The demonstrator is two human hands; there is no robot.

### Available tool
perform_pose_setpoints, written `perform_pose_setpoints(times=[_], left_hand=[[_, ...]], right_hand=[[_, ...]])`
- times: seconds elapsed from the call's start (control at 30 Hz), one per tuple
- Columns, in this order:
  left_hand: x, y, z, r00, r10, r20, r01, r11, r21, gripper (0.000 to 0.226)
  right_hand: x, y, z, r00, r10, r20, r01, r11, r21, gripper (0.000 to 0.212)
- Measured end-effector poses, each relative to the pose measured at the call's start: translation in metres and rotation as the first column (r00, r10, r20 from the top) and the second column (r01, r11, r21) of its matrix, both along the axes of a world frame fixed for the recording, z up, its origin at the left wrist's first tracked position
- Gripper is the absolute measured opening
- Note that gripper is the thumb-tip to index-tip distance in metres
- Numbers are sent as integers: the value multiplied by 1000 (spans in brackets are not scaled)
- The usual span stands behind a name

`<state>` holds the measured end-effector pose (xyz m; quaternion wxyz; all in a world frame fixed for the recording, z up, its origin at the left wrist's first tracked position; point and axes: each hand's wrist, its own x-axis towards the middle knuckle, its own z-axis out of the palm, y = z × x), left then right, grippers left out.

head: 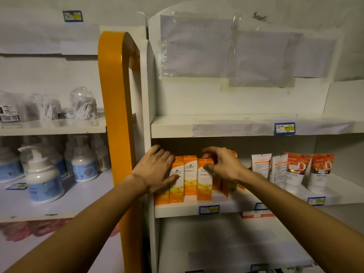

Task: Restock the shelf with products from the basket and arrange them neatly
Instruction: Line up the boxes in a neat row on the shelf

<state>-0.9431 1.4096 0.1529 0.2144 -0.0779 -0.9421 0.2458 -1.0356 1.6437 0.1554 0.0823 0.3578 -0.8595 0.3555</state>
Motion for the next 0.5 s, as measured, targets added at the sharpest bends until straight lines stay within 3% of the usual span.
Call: perform_pose_setpoints(times=[0.3, 0.5], left_hand=[[0, 2, 0, 1000, 9, -1, -9, 1000, -12, 72], [1, 1, 1, 1000, 8, 12, -8, 1000, -11, 72]], right_hand=[[7, -6, -2, 999, 35, 23, -32, 992, -123, 57], [11, -27, -23, 978, -43, -202, 30, 997, -64, 47]])
